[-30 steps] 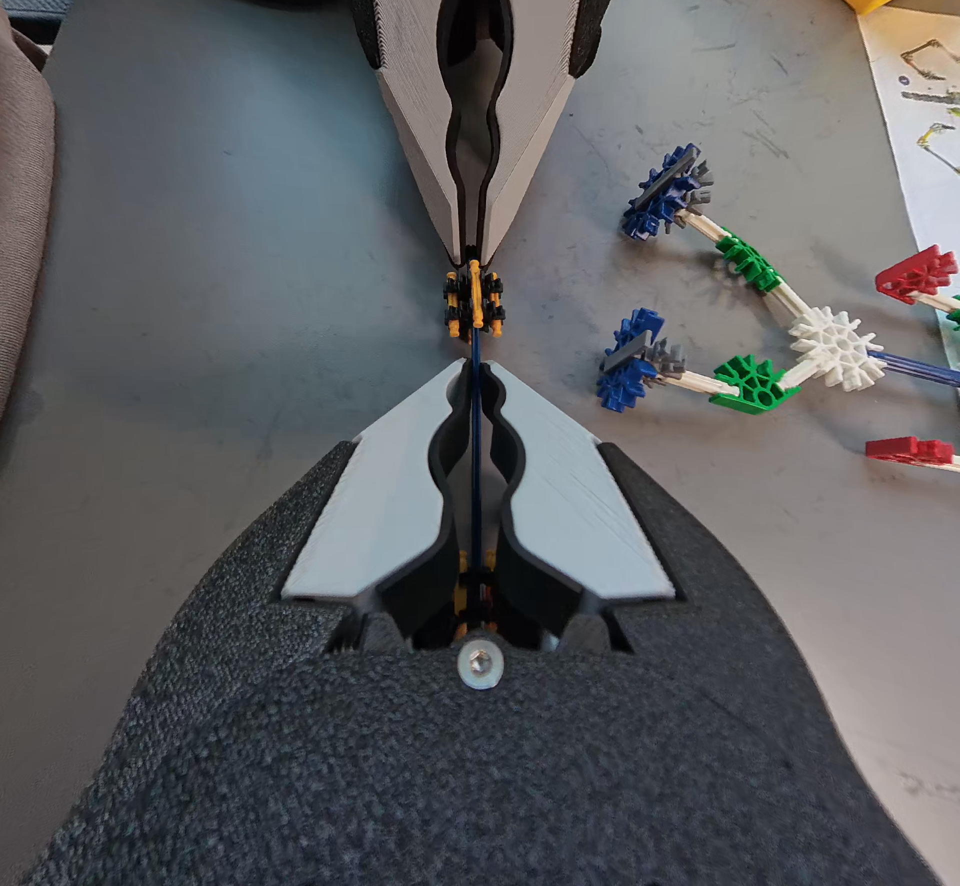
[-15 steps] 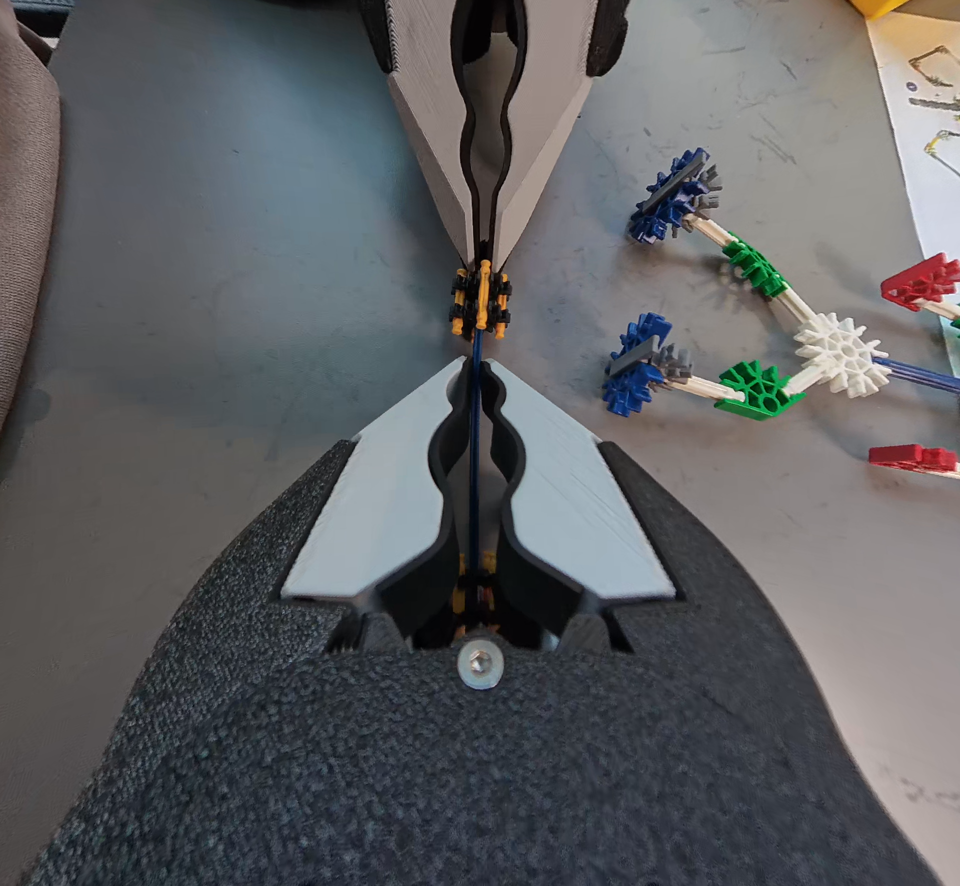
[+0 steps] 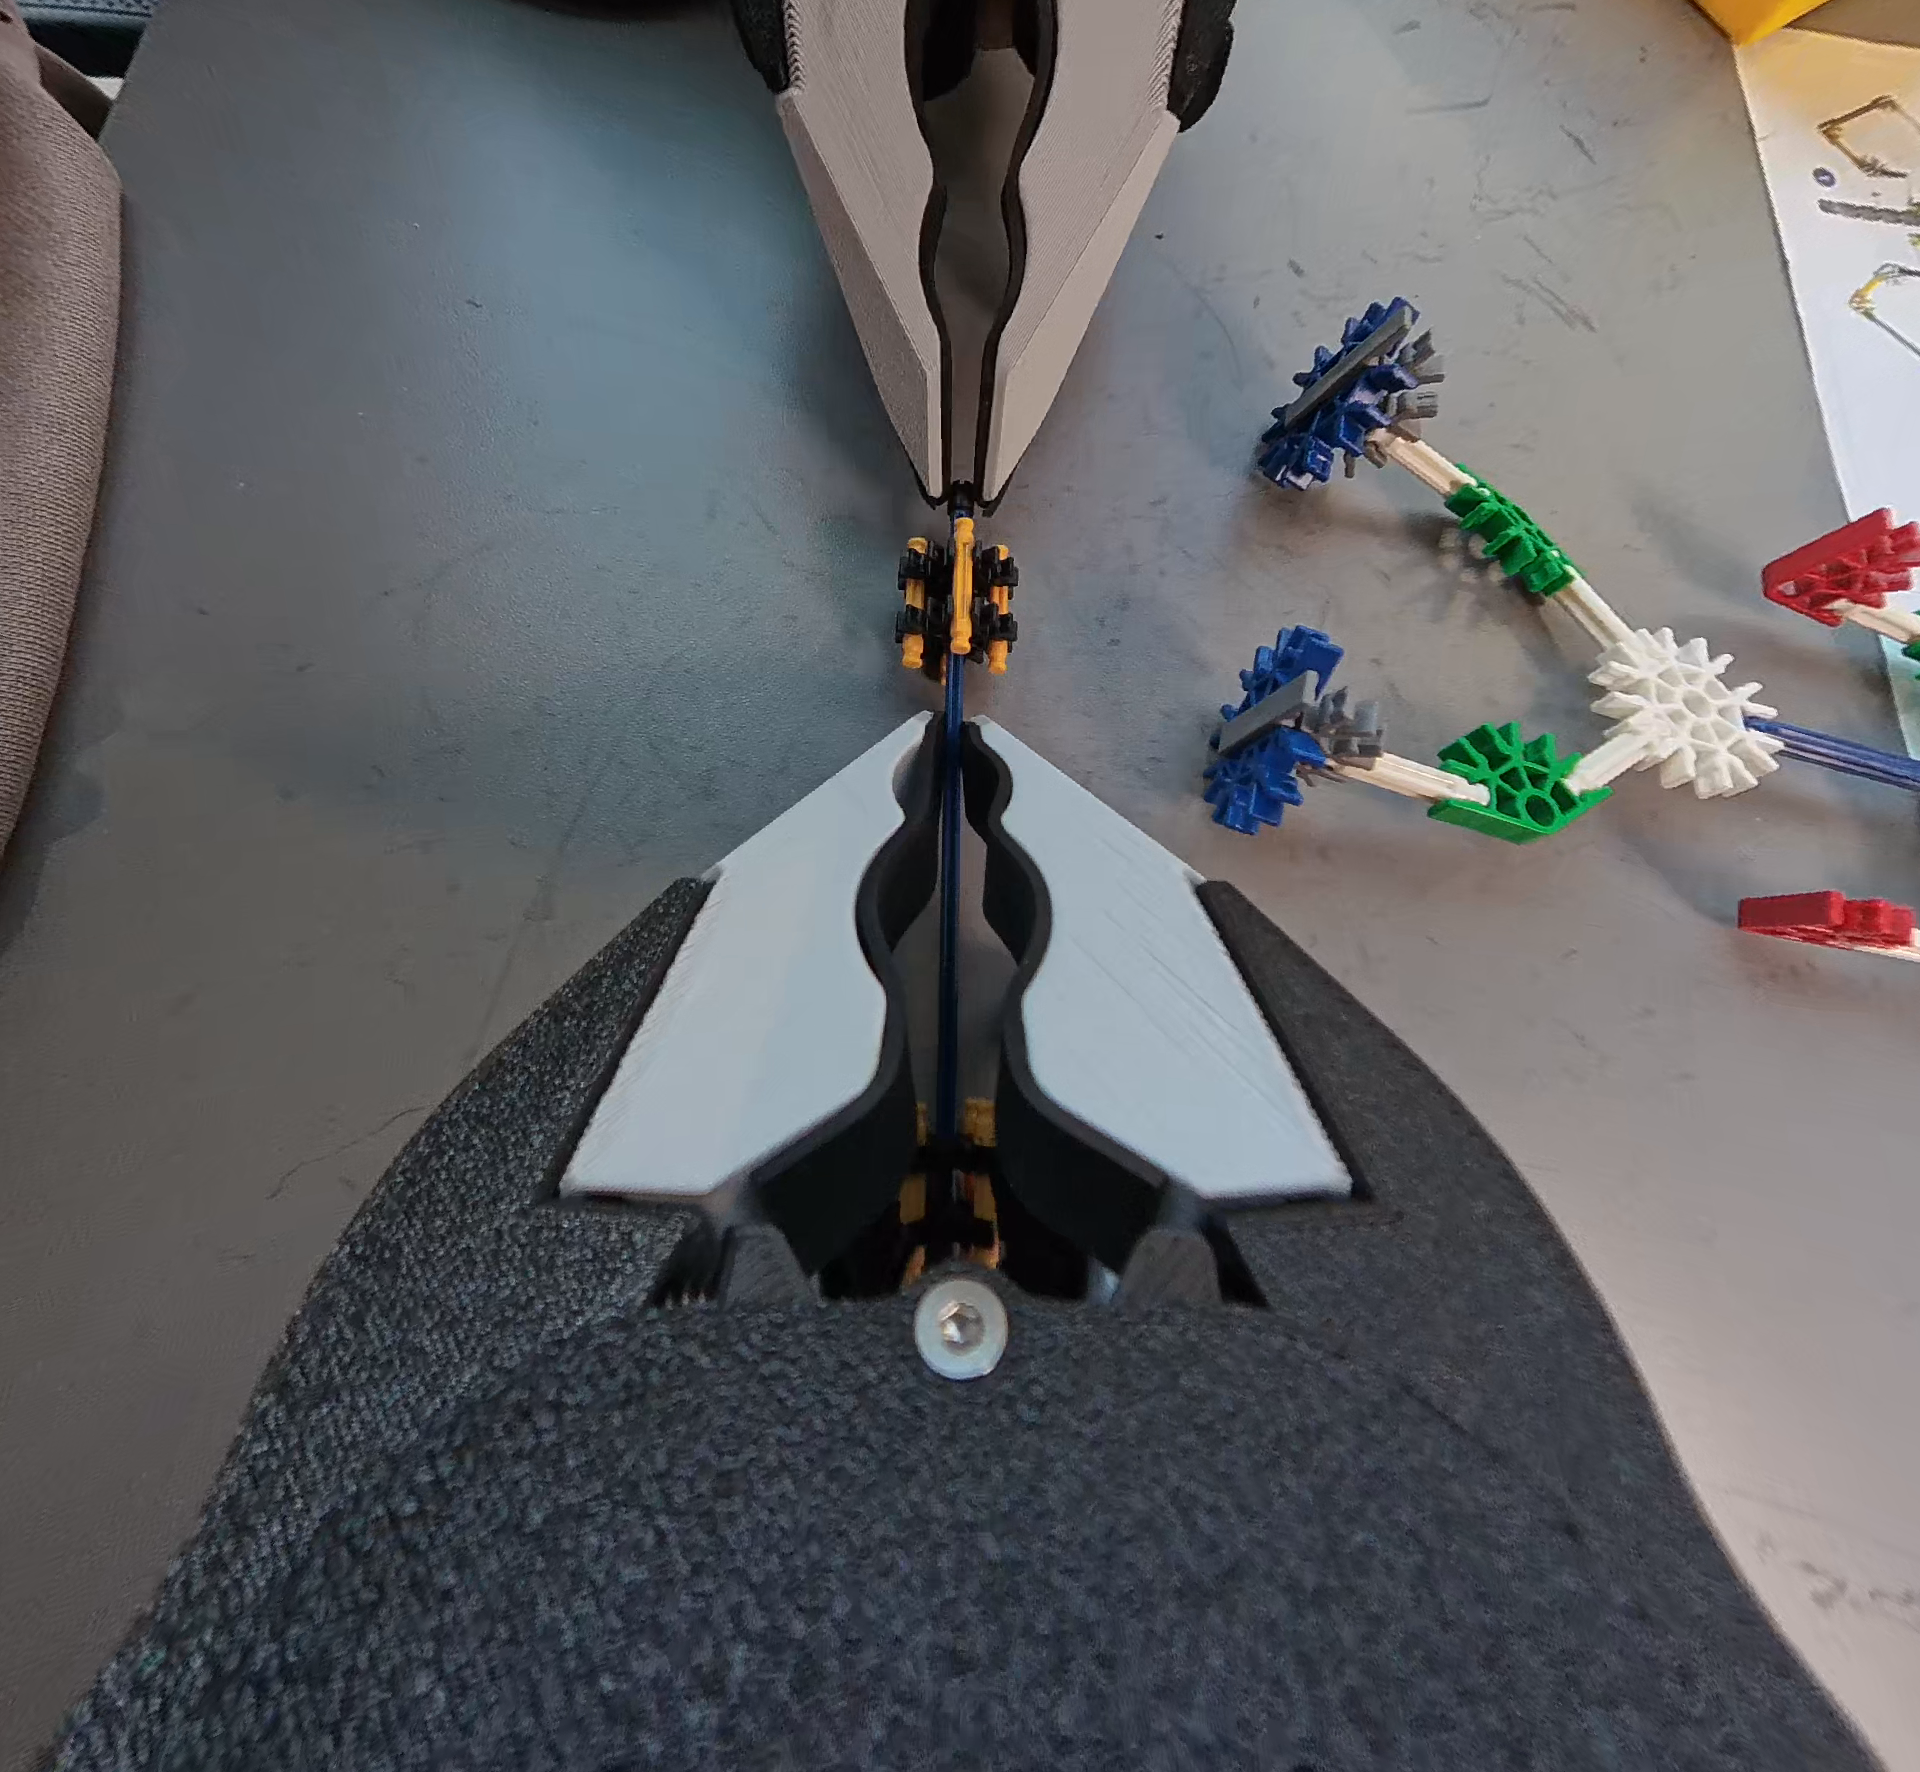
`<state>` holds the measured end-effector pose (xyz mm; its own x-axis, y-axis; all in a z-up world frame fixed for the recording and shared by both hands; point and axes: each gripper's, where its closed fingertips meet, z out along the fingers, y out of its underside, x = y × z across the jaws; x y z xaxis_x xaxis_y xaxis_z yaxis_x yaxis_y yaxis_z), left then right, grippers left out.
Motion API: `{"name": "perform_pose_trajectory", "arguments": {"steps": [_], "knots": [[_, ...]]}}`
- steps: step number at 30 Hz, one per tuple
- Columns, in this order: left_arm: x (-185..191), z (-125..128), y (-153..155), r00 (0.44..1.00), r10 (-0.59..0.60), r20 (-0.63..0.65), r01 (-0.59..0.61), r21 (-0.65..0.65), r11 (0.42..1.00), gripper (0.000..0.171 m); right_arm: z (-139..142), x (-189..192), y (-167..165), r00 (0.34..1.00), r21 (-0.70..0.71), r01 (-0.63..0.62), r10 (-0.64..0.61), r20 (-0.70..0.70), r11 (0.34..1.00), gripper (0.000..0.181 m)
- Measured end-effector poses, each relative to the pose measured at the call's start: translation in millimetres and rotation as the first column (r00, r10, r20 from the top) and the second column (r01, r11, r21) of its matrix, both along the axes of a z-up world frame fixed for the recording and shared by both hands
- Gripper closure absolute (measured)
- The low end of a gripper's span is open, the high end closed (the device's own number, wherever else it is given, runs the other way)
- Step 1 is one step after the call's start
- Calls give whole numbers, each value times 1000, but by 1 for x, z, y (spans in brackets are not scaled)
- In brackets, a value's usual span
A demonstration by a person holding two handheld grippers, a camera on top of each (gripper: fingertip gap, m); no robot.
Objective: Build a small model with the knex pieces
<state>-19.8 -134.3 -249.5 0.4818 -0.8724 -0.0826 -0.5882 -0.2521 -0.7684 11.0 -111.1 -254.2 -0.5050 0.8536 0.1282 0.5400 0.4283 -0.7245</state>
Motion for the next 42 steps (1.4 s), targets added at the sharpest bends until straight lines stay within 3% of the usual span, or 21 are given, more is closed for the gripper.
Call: {"name": "perform_pose_trajectory", "arguments": {"steps": [32,39,42], "knots": [[1,-1,0,999,-10,38,11,-18,1000,167,-1,-1,-1,1000,-6,-2,2,6,1000,179],[-14,0,4,999,28,33,-28,-2,1000,165,12,6,5,1000,-59,-11,10,-17,998,146],[-16,11,3,993,48,107,-45,-26,999,146,23,19,21,1000,-55,8,-9,-2,998,132]]}}
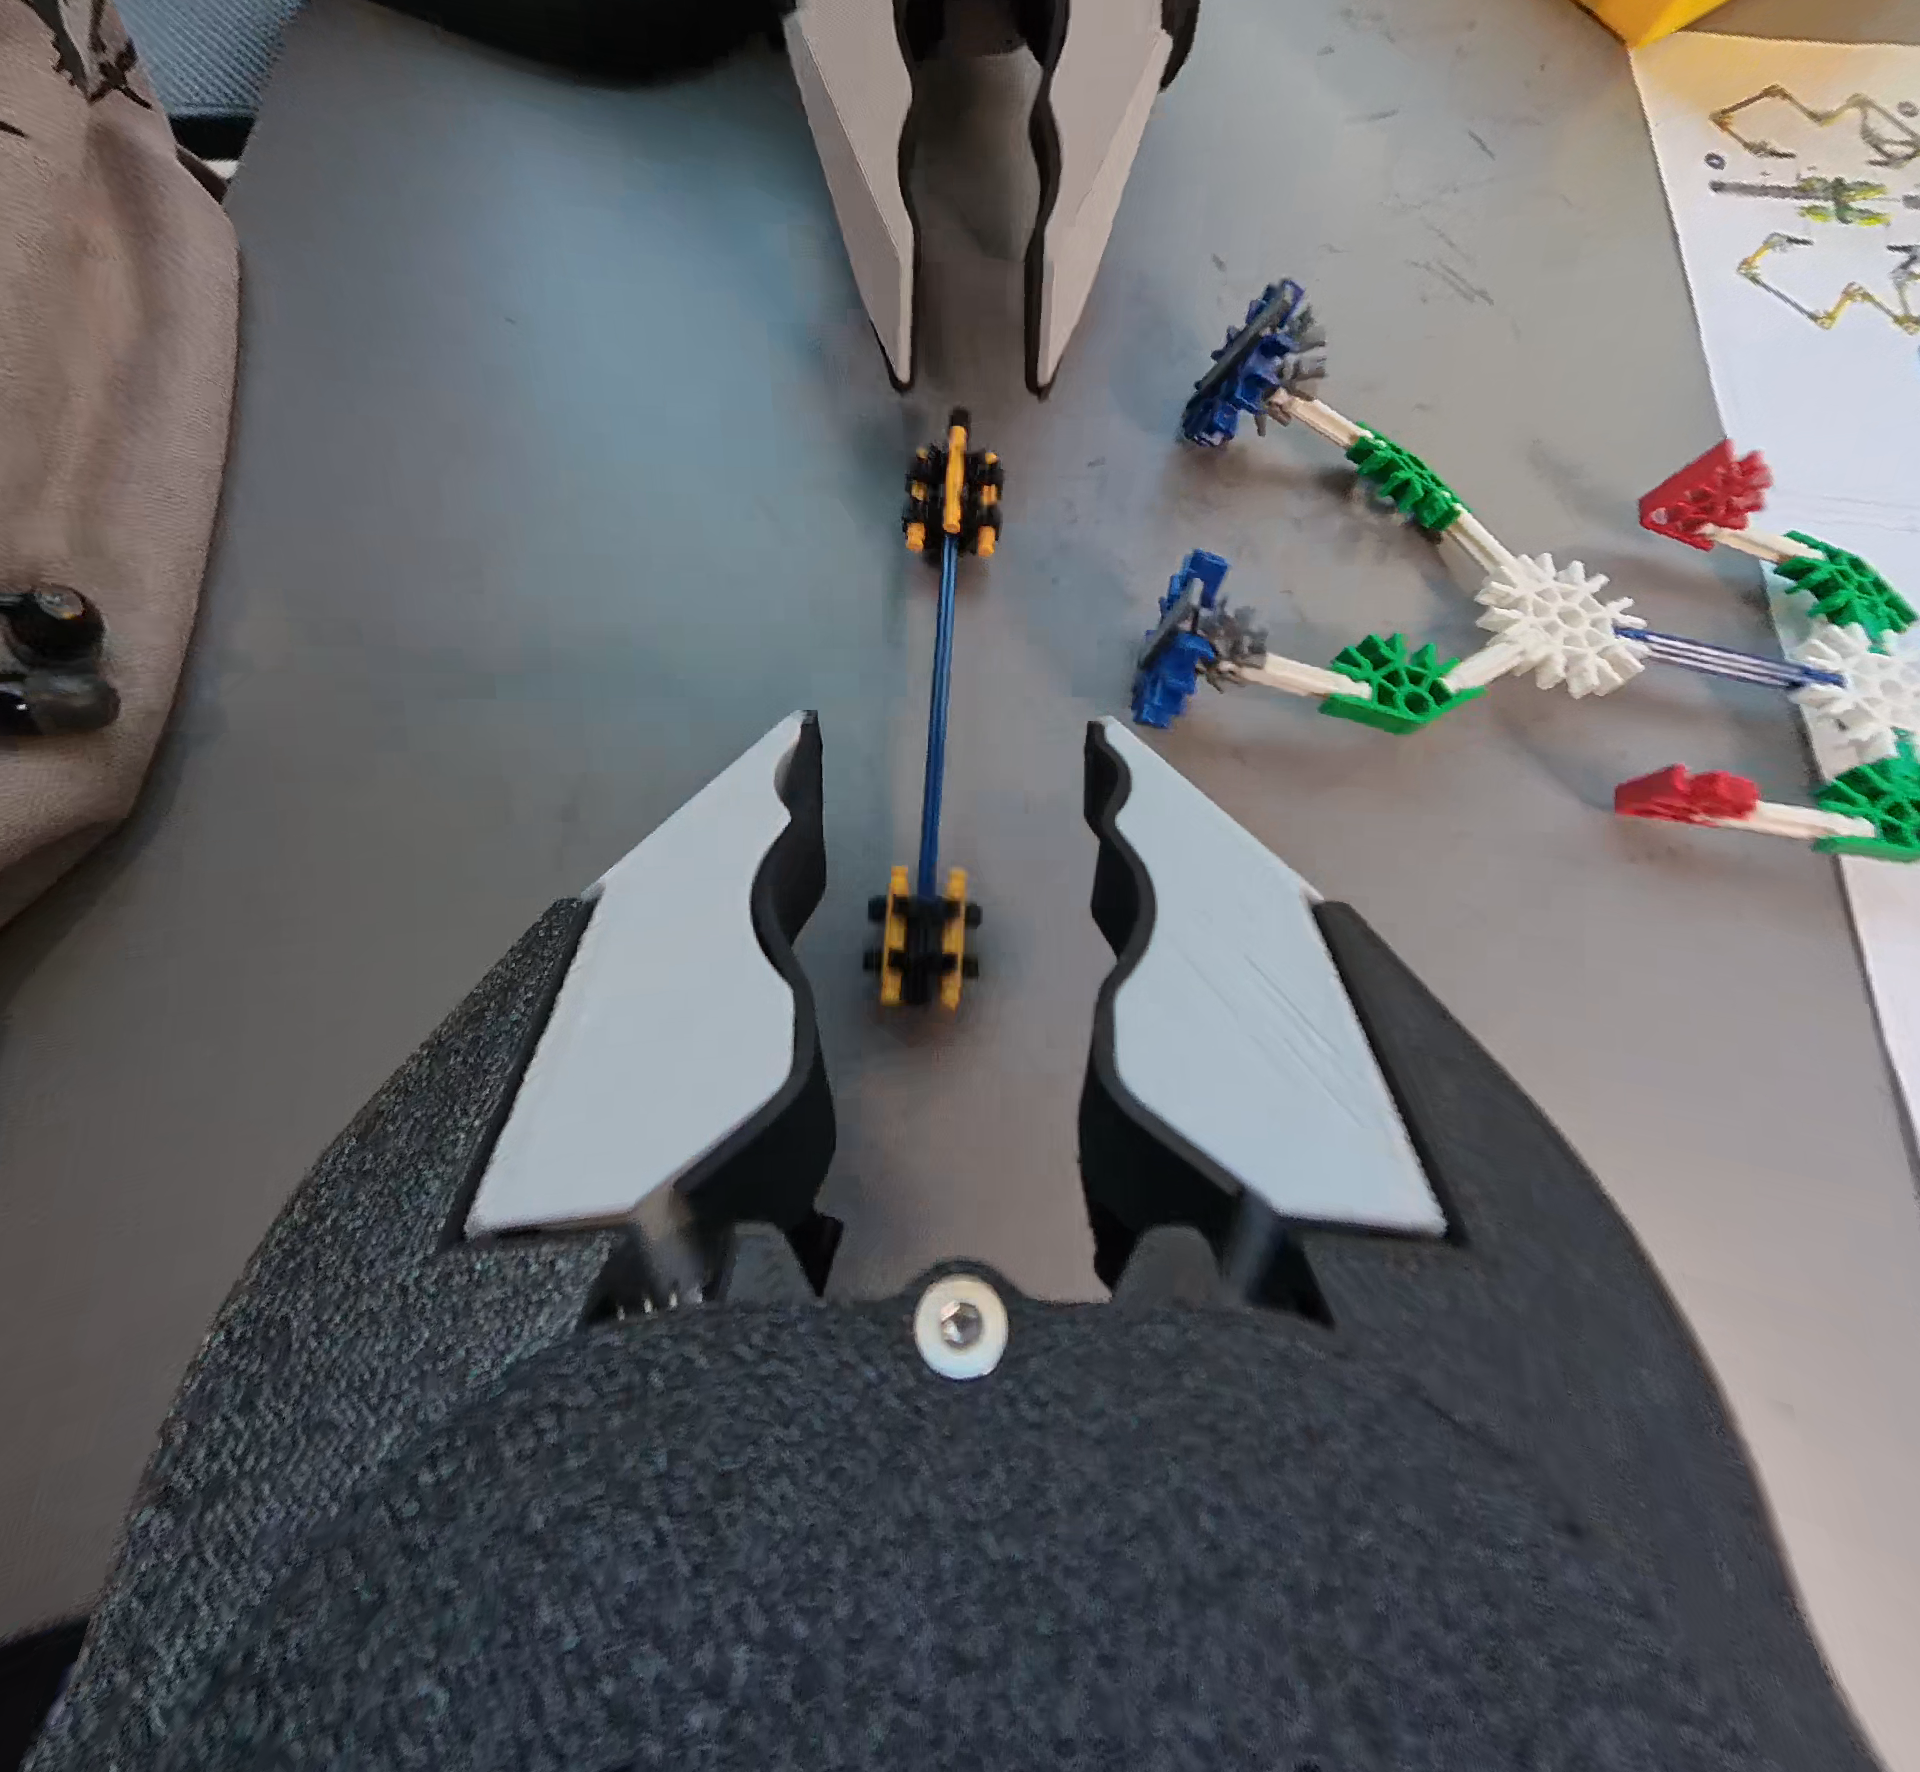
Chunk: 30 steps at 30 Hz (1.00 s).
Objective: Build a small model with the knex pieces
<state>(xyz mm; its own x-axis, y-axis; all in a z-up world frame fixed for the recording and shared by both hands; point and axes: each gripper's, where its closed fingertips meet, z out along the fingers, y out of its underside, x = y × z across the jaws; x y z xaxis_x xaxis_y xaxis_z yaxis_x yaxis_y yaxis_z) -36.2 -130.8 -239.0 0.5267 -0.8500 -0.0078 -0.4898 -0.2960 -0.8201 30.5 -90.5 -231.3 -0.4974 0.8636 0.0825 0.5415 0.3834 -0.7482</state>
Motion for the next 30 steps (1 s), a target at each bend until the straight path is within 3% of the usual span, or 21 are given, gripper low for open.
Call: {"name": "perform_pose_trajectory", "arguments": {"steps": [3,6,9,16,30], "knots": [[4,13,4,998,20,58,-21,22,1000,137,4,20,14,998,-8,31,-30,50,999,129],[19,5,7,1000,15,20,-16,25,1000,132,-12,29,14,992,42,31,-36,119,999,132],[27,-9,12,997,13,-71,-11,21,1000,143,-23,28,12,988,105,8,-24,153,994,159],[15,2,5,999,5,-40,-3,34,999,151,-15,33,14,990,111,4,-20,141,994,159],[14,-7,2,998,-5,-62,7,17,1000,151,-23,32,15,989,85,6,-18,145,996,159]]}}
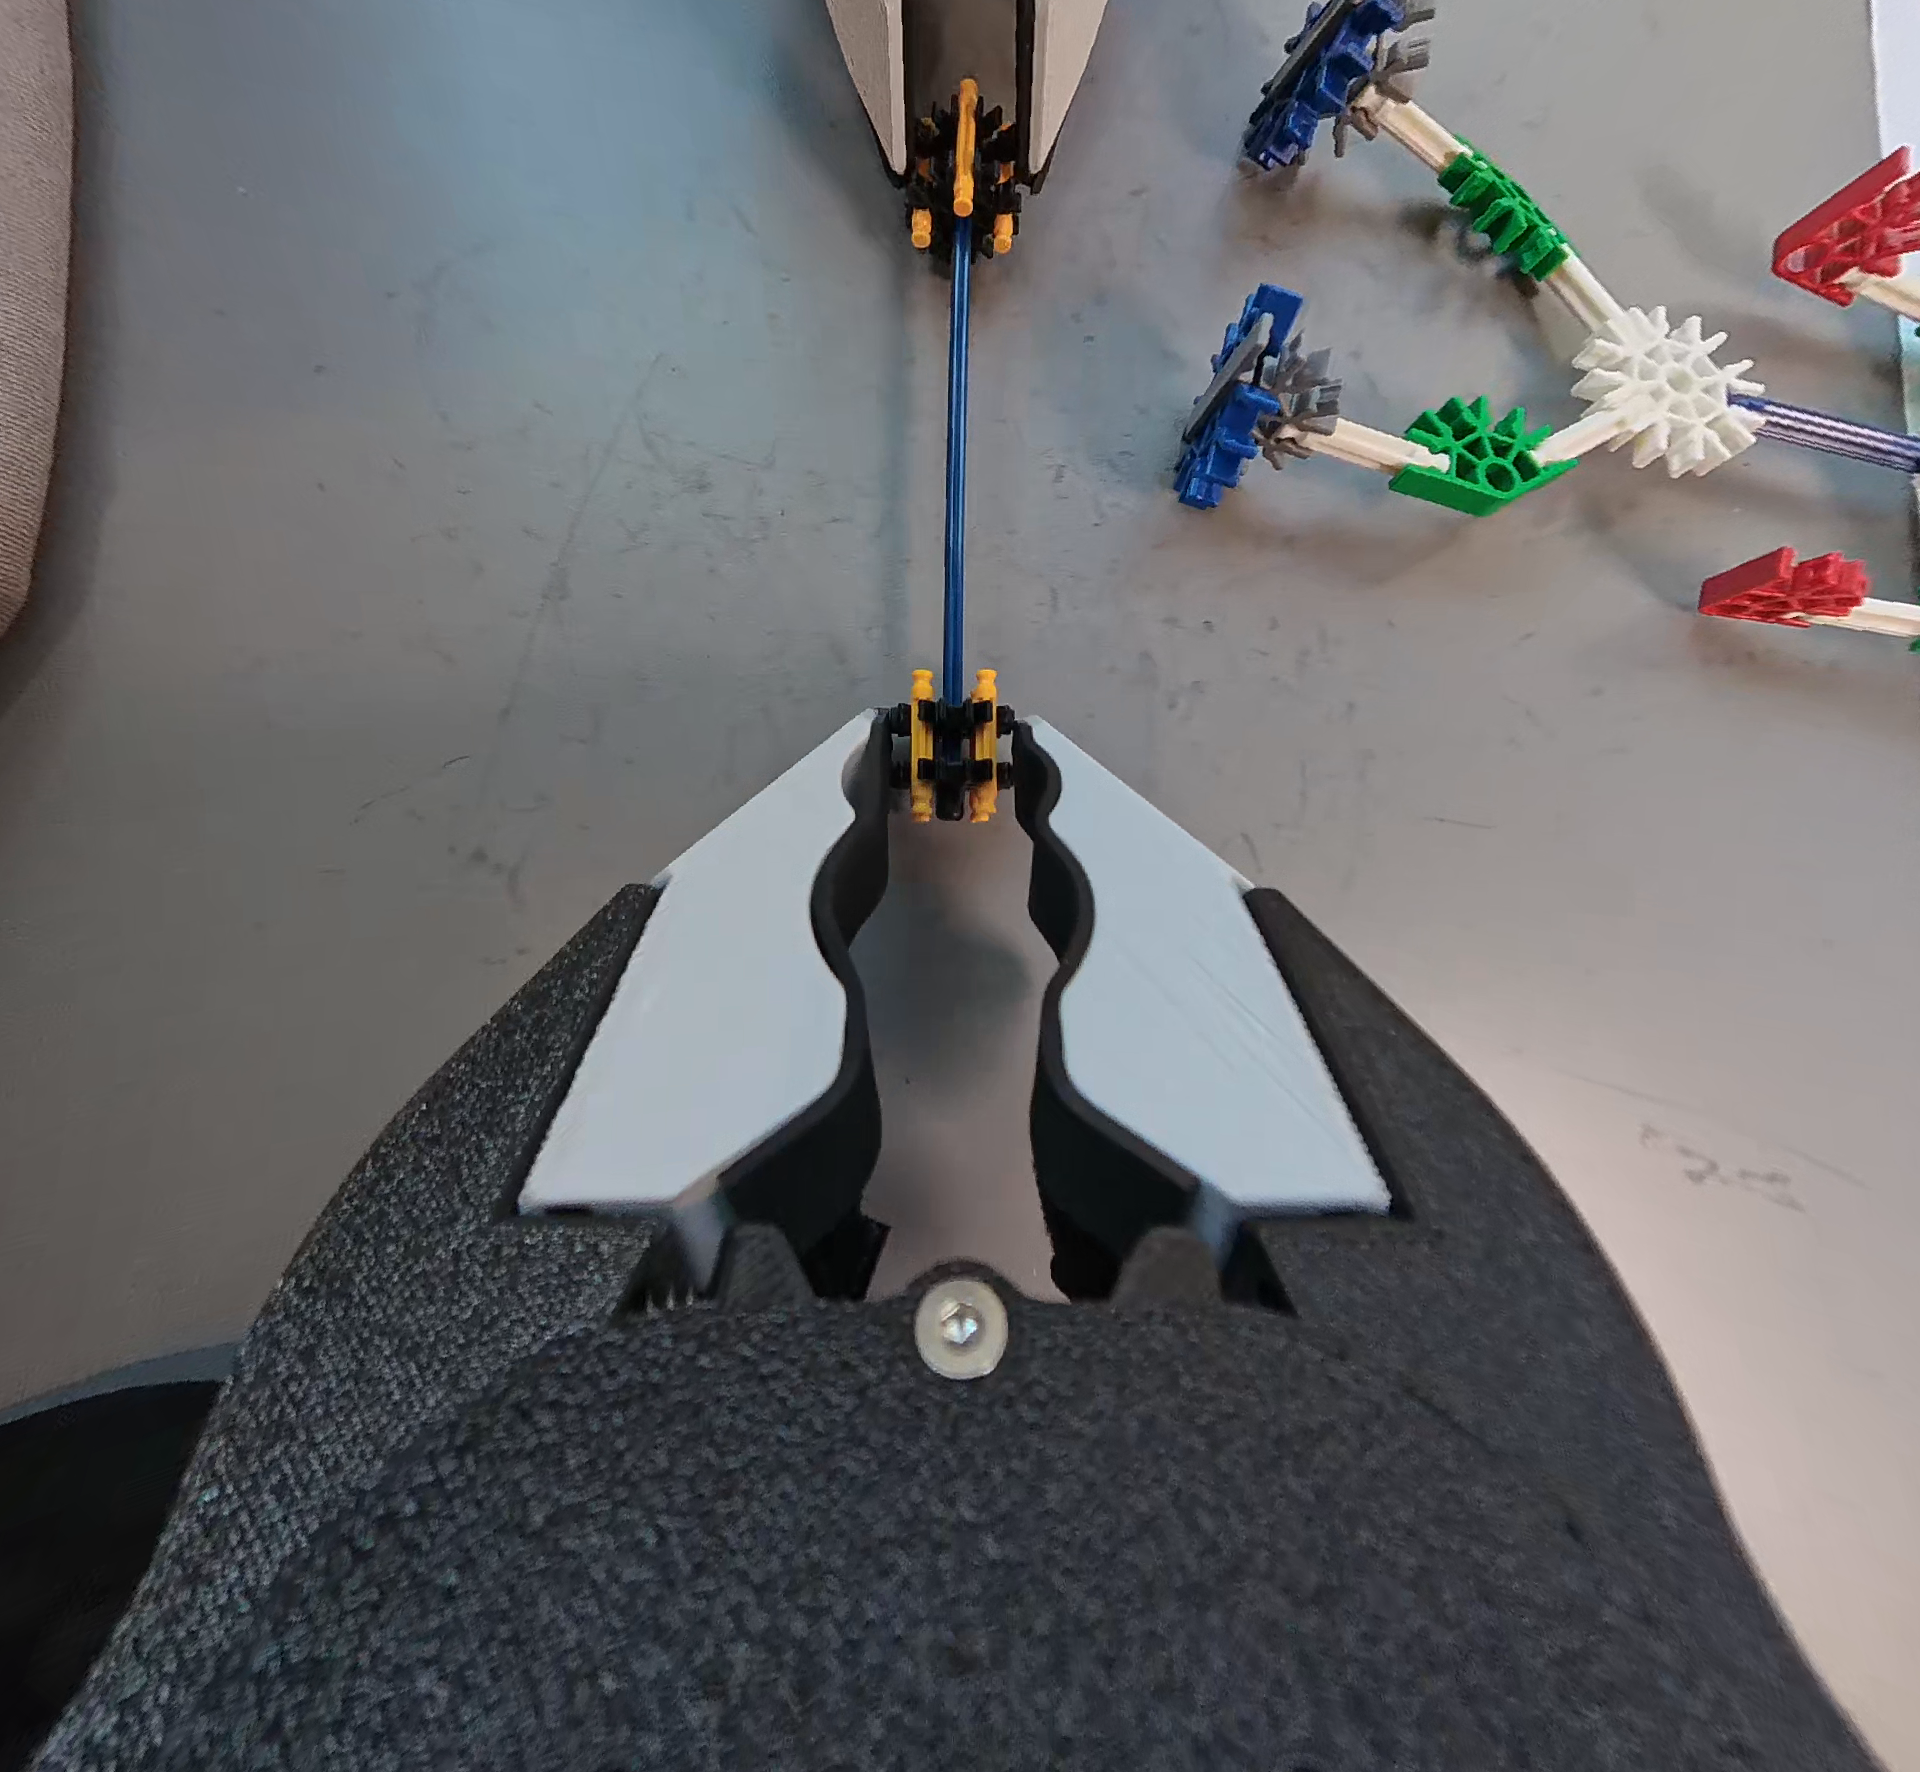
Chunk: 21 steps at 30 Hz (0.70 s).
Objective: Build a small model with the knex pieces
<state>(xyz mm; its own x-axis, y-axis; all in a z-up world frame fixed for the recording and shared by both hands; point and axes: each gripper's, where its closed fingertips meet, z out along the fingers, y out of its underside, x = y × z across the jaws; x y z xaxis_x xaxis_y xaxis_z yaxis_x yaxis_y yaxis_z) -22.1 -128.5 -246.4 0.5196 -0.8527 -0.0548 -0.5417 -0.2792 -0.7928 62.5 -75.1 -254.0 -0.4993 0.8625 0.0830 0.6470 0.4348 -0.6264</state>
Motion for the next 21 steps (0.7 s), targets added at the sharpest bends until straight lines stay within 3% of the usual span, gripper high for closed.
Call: {"name": "perform_pose_trajectory", "arguments": {"steps": [21], "knots": [[-7,5,7,999,44,20,-45,41,998,151,-4,-2,3,1000,-59,11,-12,-15,998,158]]}}
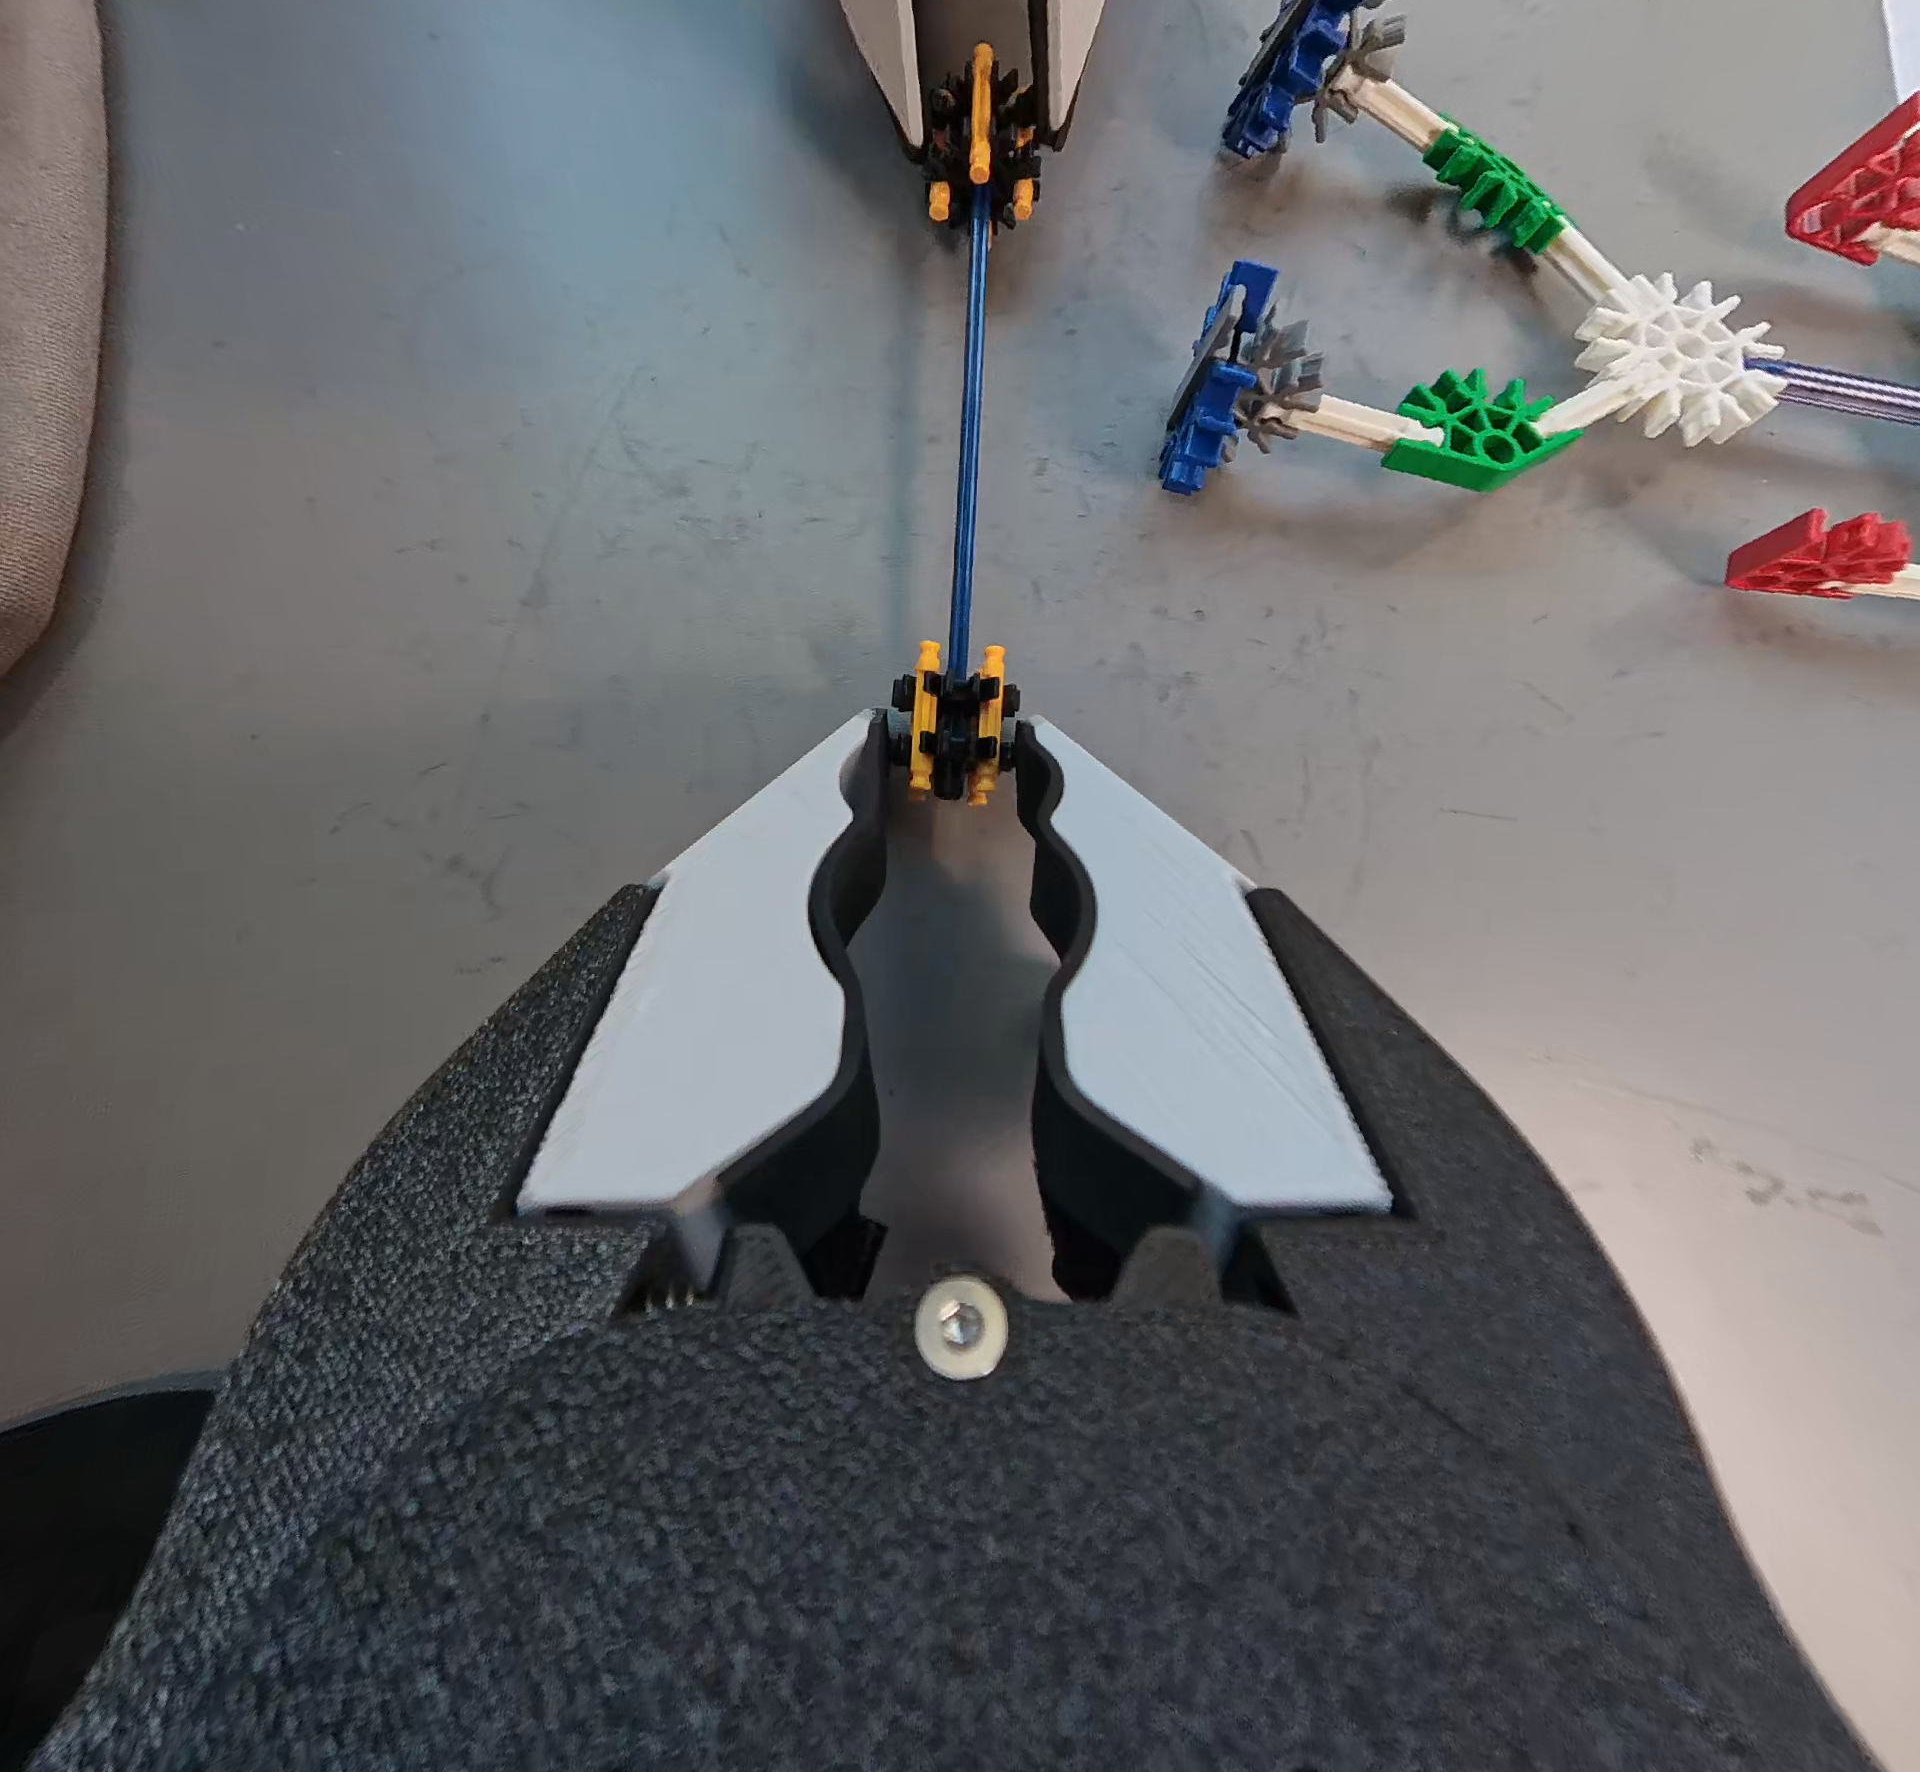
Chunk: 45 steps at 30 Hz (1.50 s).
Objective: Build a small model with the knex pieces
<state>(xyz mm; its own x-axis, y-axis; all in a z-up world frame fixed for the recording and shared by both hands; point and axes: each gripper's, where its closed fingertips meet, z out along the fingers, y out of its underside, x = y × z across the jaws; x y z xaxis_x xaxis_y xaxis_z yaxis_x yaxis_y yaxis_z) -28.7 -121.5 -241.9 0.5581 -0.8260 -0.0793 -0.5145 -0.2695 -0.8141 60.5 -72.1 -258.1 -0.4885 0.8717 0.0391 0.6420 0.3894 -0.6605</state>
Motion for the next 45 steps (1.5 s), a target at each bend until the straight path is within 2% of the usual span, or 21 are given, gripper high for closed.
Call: {"name": "perform_pose_trajectory", "arguments": {"steps": [5,12,16,18,20,23,26,33,45], "knots": [[0,5,2,1000,6,12,-7,30,1000,151,1,0,0,1000,-15,3,-3,-3,1000,158],[-1,-3,2,999,12,-35,-11,20,1000,151,1,-1,0,1000,-23,4,-4,-5,1000,158],[-4,-11,4,997,37,-66,-38,-14,999,138,0,-1,-1,1000,-17,1,-1,-3,1000,158],[-4,-8,3,999,32,-44,-32,-16,999,141,0,-1,-1,1000,-17,0,0,-4,1000,158],[-5,-2,5,999,44,-4,-44,-9,999,151,0,-1,0,1000,-20,1,-1,-6,1000,158],[-4,1,3,998,32,62,-27,-68,997,152,1,-2,-1,1000,-29,-2,2,-12,1000,158],[-6,-2,4,998,44,53,-40,-83,996,152,0,-1,-2,1000,-25,-5,5,-10,1000,158],[-3,-3,6,999,40,-11,-41,-4,999,152,0,-1,-2,1000,-10,-7,7,-7,1000,158],[-5,-2,11,991,129,17,-129,-32,991,151,0,-2,-2,1000,2,0,0,-4,1000,158]]}}
